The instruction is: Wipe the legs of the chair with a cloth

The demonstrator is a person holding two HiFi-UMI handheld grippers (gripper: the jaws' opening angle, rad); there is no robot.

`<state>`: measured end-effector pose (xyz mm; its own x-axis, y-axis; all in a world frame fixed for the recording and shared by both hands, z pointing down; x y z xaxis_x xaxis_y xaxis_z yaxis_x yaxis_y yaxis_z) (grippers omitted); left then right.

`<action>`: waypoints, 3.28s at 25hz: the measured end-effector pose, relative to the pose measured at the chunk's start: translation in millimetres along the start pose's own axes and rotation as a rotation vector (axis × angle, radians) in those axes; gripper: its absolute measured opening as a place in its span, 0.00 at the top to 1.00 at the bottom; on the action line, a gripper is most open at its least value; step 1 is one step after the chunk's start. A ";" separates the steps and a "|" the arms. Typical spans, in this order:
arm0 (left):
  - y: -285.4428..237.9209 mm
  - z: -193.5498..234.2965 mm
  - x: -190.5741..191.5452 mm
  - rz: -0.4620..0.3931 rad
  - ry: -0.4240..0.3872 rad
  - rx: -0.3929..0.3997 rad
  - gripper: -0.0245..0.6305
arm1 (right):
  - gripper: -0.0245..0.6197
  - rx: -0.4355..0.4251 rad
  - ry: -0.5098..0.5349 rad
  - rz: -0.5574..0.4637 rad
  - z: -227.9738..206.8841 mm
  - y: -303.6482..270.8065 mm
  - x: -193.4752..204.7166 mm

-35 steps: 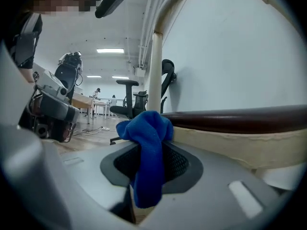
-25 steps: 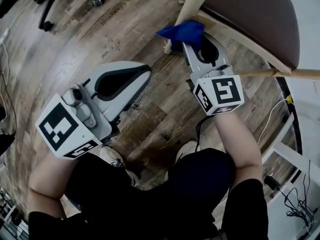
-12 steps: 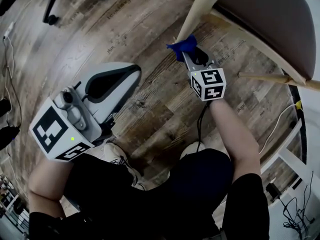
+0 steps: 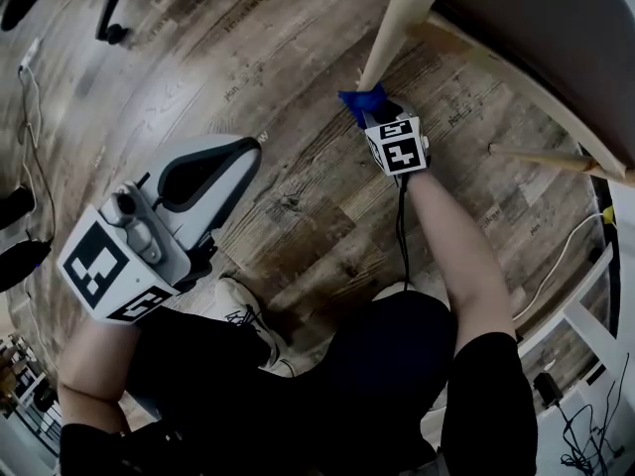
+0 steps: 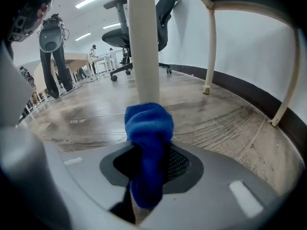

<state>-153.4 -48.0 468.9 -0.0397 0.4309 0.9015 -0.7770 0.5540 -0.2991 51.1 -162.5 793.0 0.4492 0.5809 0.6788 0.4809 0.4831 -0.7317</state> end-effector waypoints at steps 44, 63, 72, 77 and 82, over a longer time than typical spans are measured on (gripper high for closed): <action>-29.6 -54.6 -31.1 -0.122 -0.105 0.154 0.95 | 0.78 0.408 -0.113 -0.730 -53.8 364.1 -111.3; -72.5 -63.9 -12.4 -0.041 -0.110 0.172 0.96 | 0.78 0.606 -0.184 -0.760 -146.6 463.0 -38.5; -74.1 -49.7 -4.4 -0.012 -0.087 0.141 0.95 | 0.77 0.614 -0.279 -0.643 -149.3 387.7 21.5; -77.2 -46.5 -2.4 -0.004 -0.078 0.146 0.95 | 0.77 0.633 -0.336 -0.566 -150.5 343.9 56.1; -78.9 -44.3 -1.1 0.001 -0.078 0.150 0.95 | 0.77 0.613 -0.431 -0.448 -154.2 293.4 92.6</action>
<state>-64.2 -60.6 477.7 -0.0850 0.3719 0.9244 -0.8617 0.4384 -0.2556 349.8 -68.0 650.8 -0.0686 0.3891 0.9186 -0.0012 0.9208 -0.3901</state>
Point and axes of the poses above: the fingertips, and each gripper's own axes: y backward along the fingers, z to its left, x out of its underside, the point moved 7 cm from there along y, backward along the fingers, and after that the axes turned 1 degree about -x, right-handed, at the moved point
